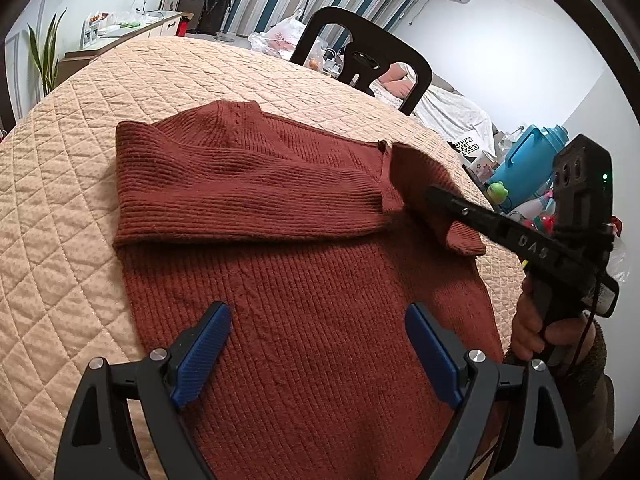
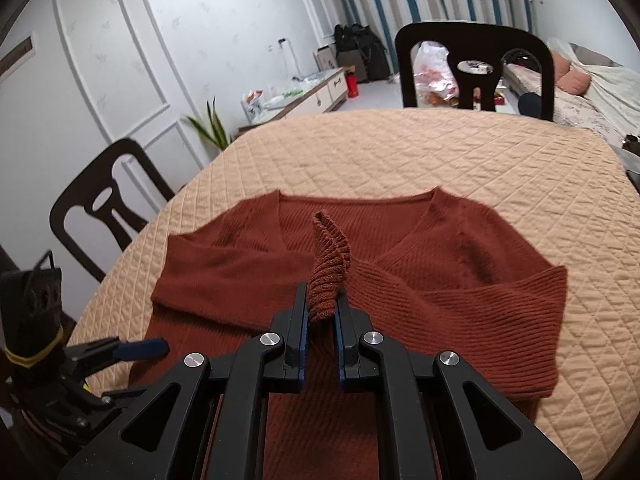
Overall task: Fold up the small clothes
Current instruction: 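Carry the sleeve with the right gripper across the body over the first sleeve, then lower the sleeve onto the sweater and open the right gripper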
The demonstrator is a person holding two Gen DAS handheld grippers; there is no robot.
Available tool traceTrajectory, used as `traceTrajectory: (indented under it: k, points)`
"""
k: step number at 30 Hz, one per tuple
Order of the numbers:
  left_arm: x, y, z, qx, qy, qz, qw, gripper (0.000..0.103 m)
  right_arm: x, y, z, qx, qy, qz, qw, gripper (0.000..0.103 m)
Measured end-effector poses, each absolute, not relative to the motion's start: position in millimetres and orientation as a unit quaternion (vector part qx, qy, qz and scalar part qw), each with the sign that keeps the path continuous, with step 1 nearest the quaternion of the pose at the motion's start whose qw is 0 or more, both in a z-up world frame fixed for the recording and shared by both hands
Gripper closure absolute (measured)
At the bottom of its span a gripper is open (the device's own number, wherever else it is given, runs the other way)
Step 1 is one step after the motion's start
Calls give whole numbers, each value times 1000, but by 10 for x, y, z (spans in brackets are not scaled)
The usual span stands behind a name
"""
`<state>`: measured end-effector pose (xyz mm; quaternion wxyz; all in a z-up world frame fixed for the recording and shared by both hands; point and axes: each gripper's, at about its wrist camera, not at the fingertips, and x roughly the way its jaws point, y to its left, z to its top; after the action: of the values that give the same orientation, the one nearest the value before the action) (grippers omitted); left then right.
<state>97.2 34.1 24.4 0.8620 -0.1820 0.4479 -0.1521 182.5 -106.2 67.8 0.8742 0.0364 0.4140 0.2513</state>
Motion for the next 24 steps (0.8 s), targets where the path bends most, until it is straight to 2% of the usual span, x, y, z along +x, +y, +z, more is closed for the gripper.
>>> traceTrajectory:
  k: [8,15,18,20,22,24]
  points:
    - [963,348,247,-183,446,-154,862,13,1838,-1019,592,36,429,254,866,92]
    - [918,359,286,-179,442,-150,866,13,1807,-996,595,42,432,267,860,84]
    - [884,383,302,-179,440,-146,868,13,1796,-972,595,43,433,275,858,83]
    - [855,402,318,-179,438,-143,869,13,1784,-960,597,45,434,279,855,79]
    - [830,429,332,-178,436,-139,871,13,1774,-973,606,52,434,284,853,71]
    - [805,449,347,-177,435,-136,872,13,1766,-1005,611,59,433,282,854,71]
